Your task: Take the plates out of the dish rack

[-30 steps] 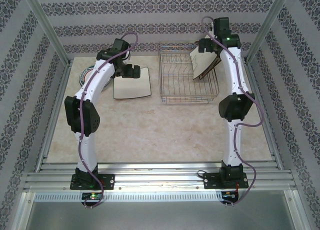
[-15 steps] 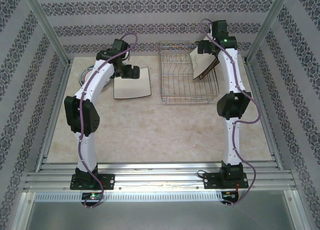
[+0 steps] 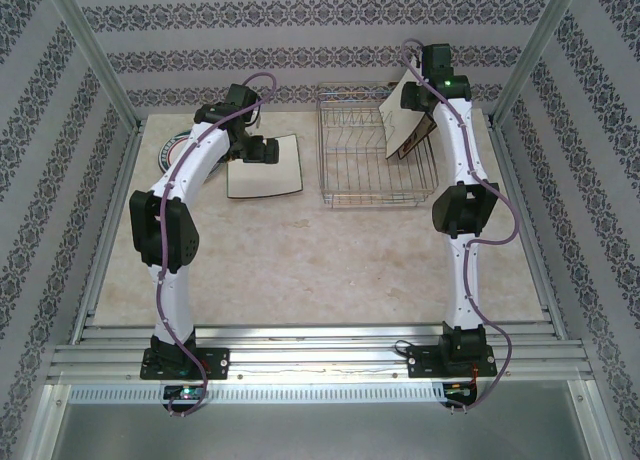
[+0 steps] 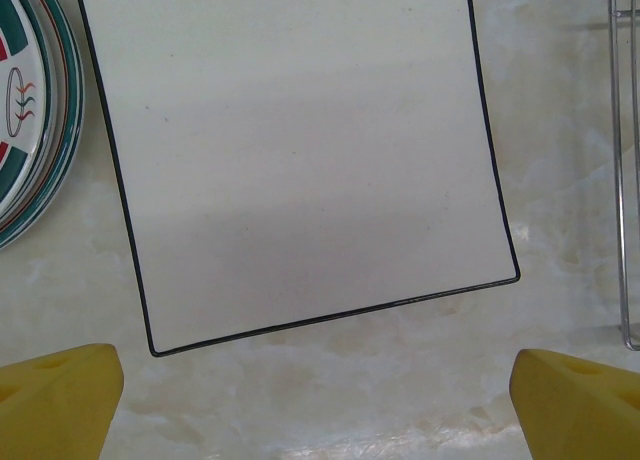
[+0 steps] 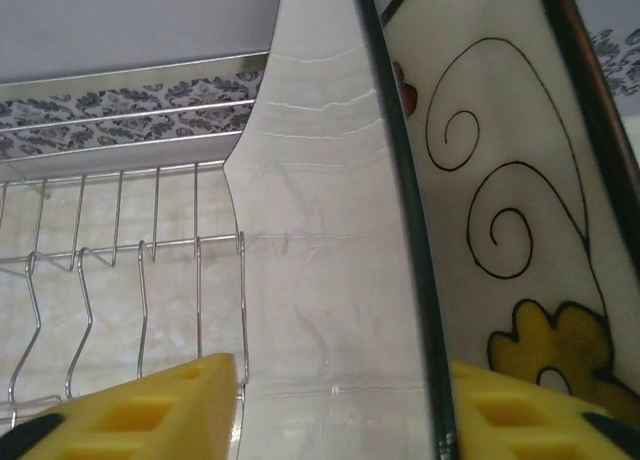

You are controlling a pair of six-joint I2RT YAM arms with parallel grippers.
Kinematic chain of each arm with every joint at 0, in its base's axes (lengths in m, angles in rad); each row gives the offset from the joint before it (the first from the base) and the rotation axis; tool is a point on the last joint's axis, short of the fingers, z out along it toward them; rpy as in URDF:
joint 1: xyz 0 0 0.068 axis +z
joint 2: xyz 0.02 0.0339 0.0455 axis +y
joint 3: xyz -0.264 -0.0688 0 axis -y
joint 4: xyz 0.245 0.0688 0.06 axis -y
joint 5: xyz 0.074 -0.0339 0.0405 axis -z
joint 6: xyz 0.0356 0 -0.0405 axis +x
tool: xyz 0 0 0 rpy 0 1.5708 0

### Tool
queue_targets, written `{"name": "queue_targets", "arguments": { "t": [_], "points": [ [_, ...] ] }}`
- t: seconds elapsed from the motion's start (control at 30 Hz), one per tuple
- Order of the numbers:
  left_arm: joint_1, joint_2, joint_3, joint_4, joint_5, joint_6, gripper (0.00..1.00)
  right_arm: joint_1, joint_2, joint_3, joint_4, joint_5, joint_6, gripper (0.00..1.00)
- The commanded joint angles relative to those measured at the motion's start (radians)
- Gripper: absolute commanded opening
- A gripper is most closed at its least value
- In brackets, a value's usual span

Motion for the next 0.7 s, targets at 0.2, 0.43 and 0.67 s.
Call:
{"name": "queue_targets", "arguments": {
  "t": [0.2,0.43,0.67],
  "points": [
    [0.012,-0.027,0.02,-0.045,-0.021,0.013,0.99,0.033,-0.026,0.032,0.035,0.009,0.025,0.16],
    [0.011,-0.026,0.017,-0.039,-0.017,0.013,0.99,0.051,-0.042,0.03,0.041,0.027,0.028,0.0],
    [0.011,-0.025,0.014,-0.038,-0.011,0.01,0.99,0.058,-0.106,0.031,0.05,0.061,0.018,0.0]
  ]
}}
